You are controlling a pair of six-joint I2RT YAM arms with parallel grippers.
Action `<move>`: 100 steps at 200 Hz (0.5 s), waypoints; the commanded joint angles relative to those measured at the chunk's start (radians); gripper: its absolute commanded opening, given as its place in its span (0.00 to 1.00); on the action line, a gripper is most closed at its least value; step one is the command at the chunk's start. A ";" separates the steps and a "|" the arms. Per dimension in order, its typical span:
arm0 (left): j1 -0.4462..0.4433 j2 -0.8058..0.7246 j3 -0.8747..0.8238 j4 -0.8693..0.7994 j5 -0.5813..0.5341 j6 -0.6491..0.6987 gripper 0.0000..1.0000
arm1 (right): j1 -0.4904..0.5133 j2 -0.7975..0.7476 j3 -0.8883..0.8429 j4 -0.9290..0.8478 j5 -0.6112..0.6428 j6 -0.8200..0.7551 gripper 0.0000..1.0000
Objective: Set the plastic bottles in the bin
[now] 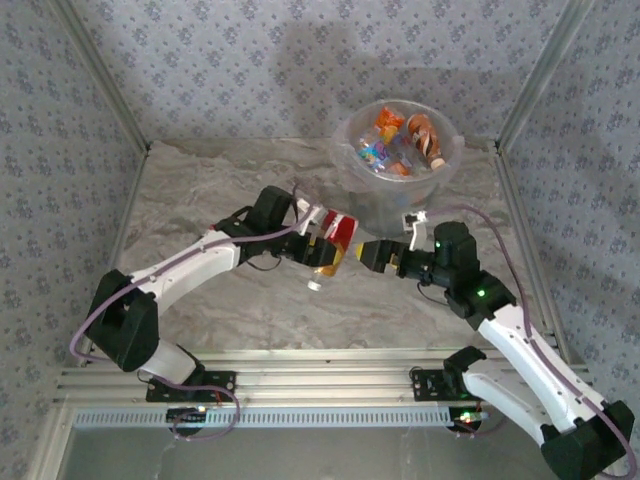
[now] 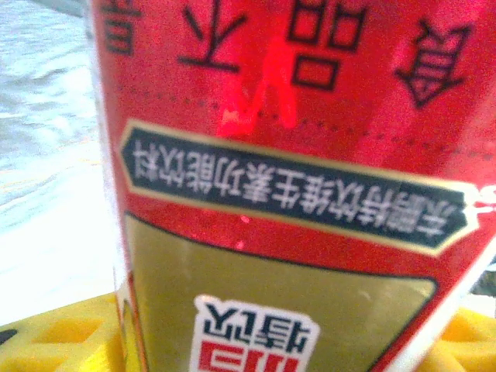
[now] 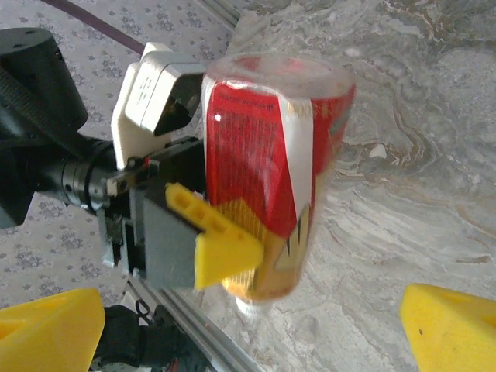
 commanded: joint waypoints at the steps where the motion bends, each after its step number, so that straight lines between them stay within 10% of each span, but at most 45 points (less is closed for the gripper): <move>1: -0.034 -0.003 0.038 0.070 0.091 -0.020 0.64 | 0.025 0.025 0.056 0.034 0.054 -0.019 1.00; 100: -0.117 -0.004 0.037 0.148 0.164 -0.058 0.64 | 0.049 0.108 0.107 0.040 0.170 -0.029 1.00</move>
